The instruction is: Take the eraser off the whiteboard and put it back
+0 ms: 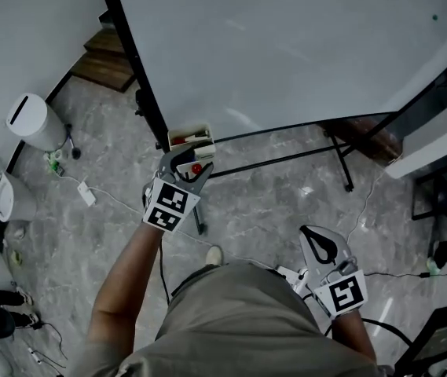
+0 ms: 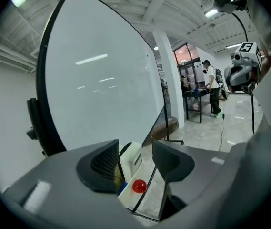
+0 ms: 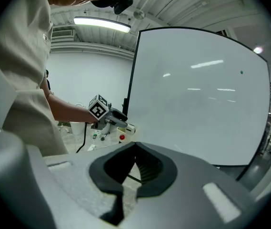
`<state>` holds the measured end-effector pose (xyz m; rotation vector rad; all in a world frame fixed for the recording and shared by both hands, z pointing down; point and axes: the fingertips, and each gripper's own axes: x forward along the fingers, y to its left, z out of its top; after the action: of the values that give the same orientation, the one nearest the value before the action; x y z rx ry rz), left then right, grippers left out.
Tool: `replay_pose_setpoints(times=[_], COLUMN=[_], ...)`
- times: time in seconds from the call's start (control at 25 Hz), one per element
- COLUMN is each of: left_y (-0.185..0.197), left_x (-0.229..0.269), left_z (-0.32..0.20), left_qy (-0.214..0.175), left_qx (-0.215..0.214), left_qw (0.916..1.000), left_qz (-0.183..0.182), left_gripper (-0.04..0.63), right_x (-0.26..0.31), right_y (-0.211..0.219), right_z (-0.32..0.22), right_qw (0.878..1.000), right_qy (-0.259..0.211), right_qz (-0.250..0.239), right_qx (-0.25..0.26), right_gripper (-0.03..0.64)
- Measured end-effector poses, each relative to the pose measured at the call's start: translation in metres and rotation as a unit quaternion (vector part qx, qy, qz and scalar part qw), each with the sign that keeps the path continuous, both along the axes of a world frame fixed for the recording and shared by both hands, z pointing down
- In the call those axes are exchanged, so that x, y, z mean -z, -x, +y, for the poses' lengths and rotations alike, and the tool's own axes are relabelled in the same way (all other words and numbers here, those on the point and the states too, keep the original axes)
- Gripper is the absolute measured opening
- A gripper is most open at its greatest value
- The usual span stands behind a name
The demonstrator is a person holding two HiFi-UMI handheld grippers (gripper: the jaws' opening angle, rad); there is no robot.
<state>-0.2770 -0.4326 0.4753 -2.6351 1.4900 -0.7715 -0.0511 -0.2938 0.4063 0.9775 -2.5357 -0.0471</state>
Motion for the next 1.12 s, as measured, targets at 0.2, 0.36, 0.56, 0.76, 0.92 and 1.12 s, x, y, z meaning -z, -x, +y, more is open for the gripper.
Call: replay_pose_setpoints(times=[0.2, 0.36, 0.56, 0.76, 0.92, 1.12], left_y=[0.002, 0.000, -0.004, -0.005, -0.007, -0.003], left_x=[-0.019, -0.034, -0.047, -0.051, -0.050, -0.035], left_z=[-0.025, -0.035, -0.042, -0.041, -0.038, -0.037], left_qy=[0.023, 0.044, 0.063, 0.063, 0.061, 0.034], left_qx=[-0.053, -0.094, -0.111, -0.120, -0.120, -0.094], left_qw=[0.9978, 0.9931, 0.9892, 0.9858, 0.9861, 0.9911], left_qz=[-0.034, -0.056, -0.072, -0.099, -0.097, -0.088], left_gripper=[0.238, 0.238, 0.238, 0.196, 0.184, 0.178], right_x=[-0.003, -0.008, -0.008, -0.009, -0.010, -0.011], right_y=[0.007, 0.005, 0.000, -0.005, -0.006, -0.009], right_z=[-0.007, -0.009, -0.010, -0.012, -0.012, -0.012], right_qw=[0.999, 0.998, 0.997, 0.996, 0.997, 0.998], right_qy=[0.006, 0.012, 0.013, 0.015, 0.014, 0.015], right_qz=[0.004, 0.006, 0.008, 0.007, 0.008, 0.004], right_qx=[-0.034, -0.060, -0.078, -0.085, -0.079, -0.065], right_gripper=[0.002, 0.002, 0.003, 0.002, 0.003, 0.002])
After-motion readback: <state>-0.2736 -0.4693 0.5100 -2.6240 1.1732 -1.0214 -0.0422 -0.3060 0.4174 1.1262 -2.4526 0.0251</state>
